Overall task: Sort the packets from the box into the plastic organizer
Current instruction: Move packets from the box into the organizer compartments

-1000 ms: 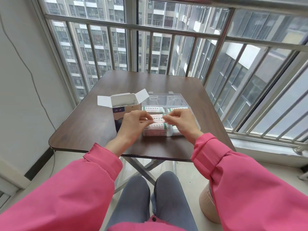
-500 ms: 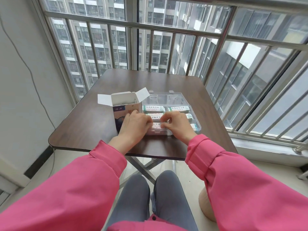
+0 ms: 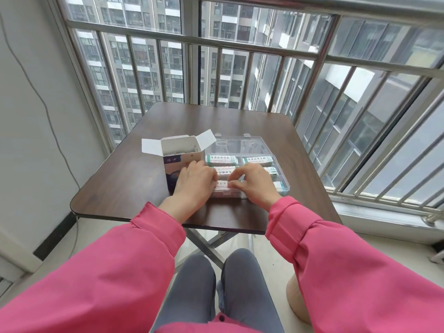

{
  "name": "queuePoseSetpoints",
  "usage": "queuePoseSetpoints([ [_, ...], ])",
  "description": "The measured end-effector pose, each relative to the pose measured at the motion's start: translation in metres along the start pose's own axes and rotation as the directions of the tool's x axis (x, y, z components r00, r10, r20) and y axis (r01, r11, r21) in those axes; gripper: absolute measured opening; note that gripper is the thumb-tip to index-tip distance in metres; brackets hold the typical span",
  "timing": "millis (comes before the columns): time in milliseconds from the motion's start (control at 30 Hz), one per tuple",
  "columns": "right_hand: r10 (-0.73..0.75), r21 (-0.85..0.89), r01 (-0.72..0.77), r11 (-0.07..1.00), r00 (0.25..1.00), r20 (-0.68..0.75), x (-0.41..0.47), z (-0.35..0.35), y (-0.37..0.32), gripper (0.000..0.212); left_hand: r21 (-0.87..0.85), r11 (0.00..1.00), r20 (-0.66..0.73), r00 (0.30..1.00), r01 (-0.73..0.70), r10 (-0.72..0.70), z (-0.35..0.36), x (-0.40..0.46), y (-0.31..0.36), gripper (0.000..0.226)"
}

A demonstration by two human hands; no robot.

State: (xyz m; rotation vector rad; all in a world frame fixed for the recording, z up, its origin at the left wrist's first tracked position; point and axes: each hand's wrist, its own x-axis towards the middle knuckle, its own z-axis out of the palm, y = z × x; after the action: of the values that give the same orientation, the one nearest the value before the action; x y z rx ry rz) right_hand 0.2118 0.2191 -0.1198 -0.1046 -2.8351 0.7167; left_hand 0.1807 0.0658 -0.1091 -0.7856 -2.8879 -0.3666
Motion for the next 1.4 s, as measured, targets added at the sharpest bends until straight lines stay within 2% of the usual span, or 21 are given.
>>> queuePoseSetpoints([
  [100, 0.013, 0.024, -0.013, 1.000, 1.000, -0.008, -0.001, -0.002, -0.002, 0.008, -0.106, 0.994, -0.041, 0.999, -0.010, 0.006, 0.000, -0.003, -0.002, 0.024],
  [233, -0.002, 0.125, 0.014, 0.992, 0.995, -0.100, -0.001, -0.014, -0.014, 0.013, -0.271, 0.957, -0.237, 0.971, -0.099, 0.033, -0.011, -0.012, -0.003, 0.022],
  [300, -0.053, 0.111, 0.069, 0.991, 0.989, -0.135, -0.002, -0.021, -0.027, 0.016, -0.246, 0.961, -0.379, 0.925, -0.127, 0.025, -0.020, -0.016, -0.011, 0.022],
  [367, -0.133, 0.060, 0.145, 0.988, 0.977, -0.165, 0.000, -0.026, -0.042, 0.018, -0.151, 0.984, -0.481, 0.877, -0.094, 0.010, -0.031, -0.016, -0.027, 0.031],
  [433, -0.228, 0.005, 0.231, 0.973, 0.965, -0.131, 0.004, -0.027, -0.058, 0.025, -0.054, 0.998, -0.417, 0.909, 0.008, -0.030, -0.040, -0.011, -0.050, 0.055],
  [533, -0.277, -0.117, 0.280, 0.953, 0.960, 0.042, 0.013, -0.023, -0.074, 0.042, 0.077, 0.991, -0.106, 0.989, 0.113, -0.105, -0.048, 0.000, -0.080, 0.101],
  [567, -0.260, -0.140, 0.271, 0.952, 0.961, 0.093, 0.015, -0.020, -0.077, 0.044, 0.080, 0.989, -0.025, 0.992, 0.126, -0.124, -0.048, 0.003, -0.086, 0.106],
  [633, -0.219, -0.114, 0.235, 0.965, 0.966, 0.137, 0.018, -0.016, -0.083, 0.043, -0.015, 0.992, 0.039, 0.991, 0.125, -0.125, -0.047, 0.005, -0.095, 0.101],
  [700, -0.216, -0.043, 0.220, 0.974, 0.972, 0.087, 0.017, -0.014, -0.085, 0.037, -0.155, 0.983, 0.004, 0.995, 0.103, -0.103, -0.043, 0.002, -0.100, 0.092],
  [767, -0.216, 0.014, 0.216, 0.976, 0.976, -0.013, 0.014, -0.014, -0.084, 0.028, -0.242, 0.970, -0.088, 0.995, 0.032, -0.054, -0.039, -0.006, -0.101, 0.086],
  [867, -0.220, 0.032, 0.223, 0.974, 0.971, -0.092, 0.006, -0.012, -0.081, 0.019, -0.252, 0.962, -0.242, 0.970, -0.102, 0.039, -0.033, -0.022, -0.100, 0.080],
  [967, -0.387, -0.104, 0.374, 0.921, 0.910, -0.151, -0.004, -0.008, -0.088, 0.012, -0.205, 0.966, -0.269, 0.958, -0.156, 0.098, -0.030, -0.037, -0.097, 0.078],
  [1033, -0.451, -0.210, 0.428, 0.879, 0.889, -0.076, -0.008, -0.006, -0.098, 0.016, -0.185, 0.970, -0.293, 0.951, -0.158, 0.099, -0.028, -0.042, -0.094, 0.077],
  [1100, -0.370, -0.292, 0.371, 0.881, 0.927, 0.061, -0.007, -0.001, -0.108, 0.027, -0.187, 0.971, -0.307, 0.948, -0.146, 0.084, -0.027, -0.046, -0.091, 0.076],
  [1167, -0.303, -0.331, 0.328, 0.885, 0.945, 0.126, -0.005, 0.004, -0.111, 0.032, -0.203, 0.969, -0.306, 0.949, -0.140, 0.073, -0.026, -0.046, -0.090, 0.075],
  [1400, -0.241, -0.393, 0.279, 0.876, 0.960, 0.145, -0.002, 0.013, -0.122, 0.026, -0.220, 0.964, -0.298, 0.951, -0.152, 0.082, -0.025, -0.044, -0.091, 0.071],
])
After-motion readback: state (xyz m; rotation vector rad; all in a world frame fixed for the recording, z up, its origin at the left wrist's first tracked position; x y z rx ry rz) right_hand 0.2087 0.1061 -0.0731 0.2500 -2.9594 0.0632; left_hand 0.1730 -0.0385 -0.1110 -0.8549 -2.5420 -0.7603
